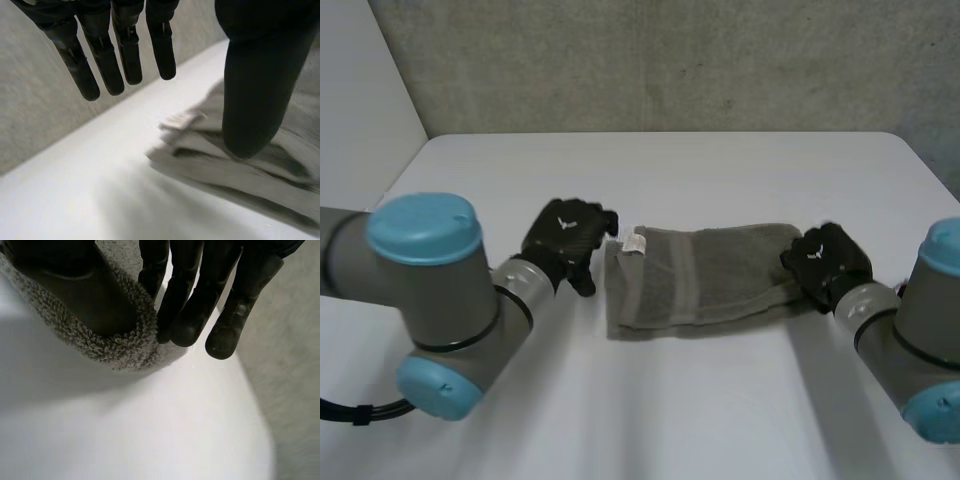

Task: Fold the towel.

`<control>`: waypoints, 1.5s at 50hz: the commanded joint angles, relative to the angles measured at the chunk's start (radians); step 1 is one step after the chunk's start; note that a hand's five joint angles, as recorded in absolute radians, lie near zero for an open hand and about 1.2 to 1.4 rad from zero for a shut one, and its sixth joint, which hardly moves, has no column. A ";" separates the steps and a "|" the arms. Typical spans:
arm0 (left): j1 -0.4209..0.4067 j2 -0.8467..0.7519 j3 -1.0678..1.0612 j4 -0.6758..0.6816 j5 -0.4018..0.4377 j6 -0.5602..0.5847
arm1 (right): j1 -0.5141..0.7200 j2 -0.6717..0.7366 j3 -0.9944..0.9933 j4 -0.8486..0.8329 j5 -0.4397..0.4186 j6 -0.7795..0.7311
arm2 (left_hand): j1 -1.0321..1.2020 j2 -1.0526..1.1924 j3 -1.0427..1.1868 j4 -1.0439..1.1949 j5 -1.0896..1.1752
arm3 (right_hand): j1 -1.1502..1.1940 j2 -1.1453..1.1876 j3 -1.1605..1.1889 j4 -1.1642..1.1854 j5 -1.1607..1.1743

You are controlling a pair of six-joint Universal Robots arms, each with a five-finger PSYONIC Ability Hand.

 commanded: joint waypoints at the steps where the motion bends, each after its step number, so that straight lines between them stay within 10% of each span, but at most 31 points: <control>1: 0.002 0.144 -0.021 0.000 0.001 -0.060 | 0.100 -0.005 -0.145 0.009 -0.001 -0.181 | 0.035 0.036 0.035 0.036 0.039 | 0.094 0.094 0.058 0.055 0.069; 11: 0.033 0.188 -0.021 0.000 -0.031 -0.069 | 0.455 0.183 -0.291 -0.051 -0.148 -0.205 | -0.338 -0.337 -0.338 -0.337 -0.334 | 0.094 0.094 0.058 0.055 0.069; 21: 0.051 0.188 -0.030 0.008 -0.040 -0.175 | 0.492 0.233 -0.263 0.053 -0.156 -0.210 | -0.338 -0.337 -0.338 -0.337 -0.334 | 0.094 0.094 0.058 0.055 0.069; 27: 0.062 0.173 0.005 0.026 -0.037 -0.259 | 0.443 0.077 -0.202 0.044 -0.154 0.009 | -0.338 -0.337 -0.338 -0.337 -0.334 | -1.120 -1.120 -1.156 -1.159 -1.145; 34: 0.051 0.124 0.068 0.060 -0.040 -0.284 | 0.270 -0.120 -0.122 0.042 -0.137 0.533 | -0.332 -0.331 -0.332 -0.331 -0.328 | -1.128 -1.127 -1.164 -1.167 -1.152; 45: -0.032 -0.069 0.197 0.048 -0.042 -0.299 | 0.060 -0.093 -0.185 0.202 -0.192 0.939 | -0.315 -0.313 -0.314 -0.314 -0.310 | -1.128 -1.127 -1.164 -1.167 -1.152; 63: -0.087 -0.293 0.174 0.046 -0.037 -0.284 | 0.077 0.274 -0.364 0.223 -0.278 1.013 | -0.321 -0.319 -0.320 -0.319 -0.316 | -1.128 -1.127 -1.164 -1.167 -1.152; 75: -0.075 -0.029 0.151 -0.018 -0.039 -0.285 | 0.092 -0.029 -0.381 0.277 -0.173 0.930 | -0.338 -0.337 -0.338 -0.337 -0.334 | -1.128 -1.127 -1.164 -1.167 -1.152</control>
